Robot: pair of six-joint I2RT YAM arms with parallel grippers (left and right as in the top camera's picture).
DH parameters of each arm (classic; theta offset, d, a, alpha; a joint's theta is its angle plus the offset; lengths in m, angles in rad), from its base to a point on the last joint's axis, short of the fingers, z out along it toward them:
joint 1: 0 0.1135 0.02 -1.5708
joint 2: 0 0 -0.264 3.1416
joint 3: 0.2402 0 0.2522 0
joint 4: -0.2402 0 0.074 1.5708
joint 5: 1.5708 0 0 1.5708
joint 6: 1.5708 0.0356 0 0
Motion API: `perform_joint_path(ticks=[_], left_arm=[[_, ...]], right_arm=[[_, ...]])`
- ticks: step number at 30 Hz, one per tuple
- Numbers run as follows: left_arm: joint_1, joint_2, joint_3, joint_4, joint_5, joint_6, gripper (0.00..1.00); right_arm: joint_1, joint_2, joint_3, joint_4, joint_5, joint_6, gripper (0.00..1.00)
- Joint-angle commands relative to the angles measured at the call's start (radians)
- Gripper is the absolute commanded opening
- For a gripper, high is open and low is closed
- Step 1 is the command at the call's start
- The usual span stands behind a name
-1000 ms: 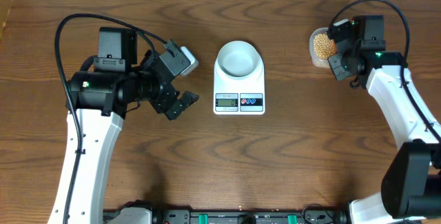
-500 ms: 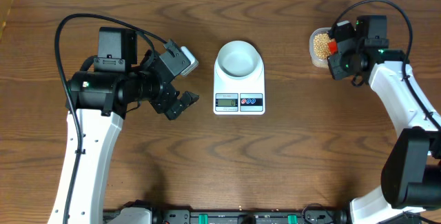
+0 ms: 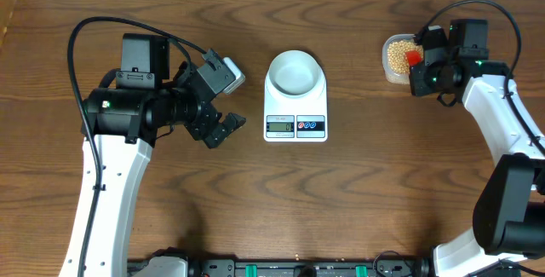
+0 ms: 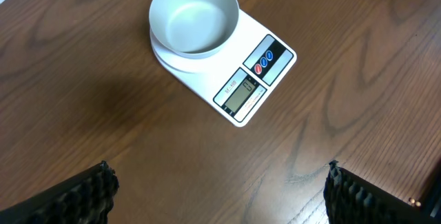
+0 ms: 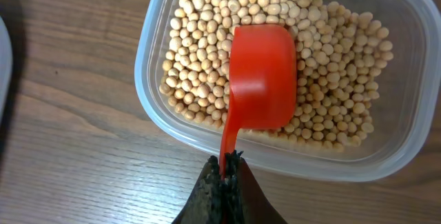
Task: Scoop item into bowl and weigh 50g on scale
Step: 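Lower the scoop into the soybeans and scoop with the right gripper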
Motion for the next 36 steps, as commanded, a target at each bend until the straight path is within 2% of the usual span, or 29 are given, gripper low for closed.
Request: perform_joint_path(ticks=[1,9,16,25,36], left_arm=[[0.003,-0.001,0.018,-0.003,0.016,0.009,0.98],[0.003,-0.001,0.018,-0.003,0.016,0.008,0.98],[0.003,-0.001,0.018,-0.003,0.016,0.009,0.98],[0.003,-0.001,0.018,-0.003,0.016,0.009,0.98],[0.003,-0.001,0.018,-0.003,0.016,0.008,0.98]], right_arm=[[-0.022,0.027,-0.002,-0.017,-0.084,0.067,0.01],[-0.071,0.027,-0.002,-0.018,-0.202,0.105,0.01],[-0.099,0.027,-0.002,-0.019,-0.215,0.175,0.01],[-0.143,0.035,-0.005,-0.019,-0.251,0.186,0.01],[-0.145,0.126,-0.005,-0.022,-0.352,0.200,0.01]])
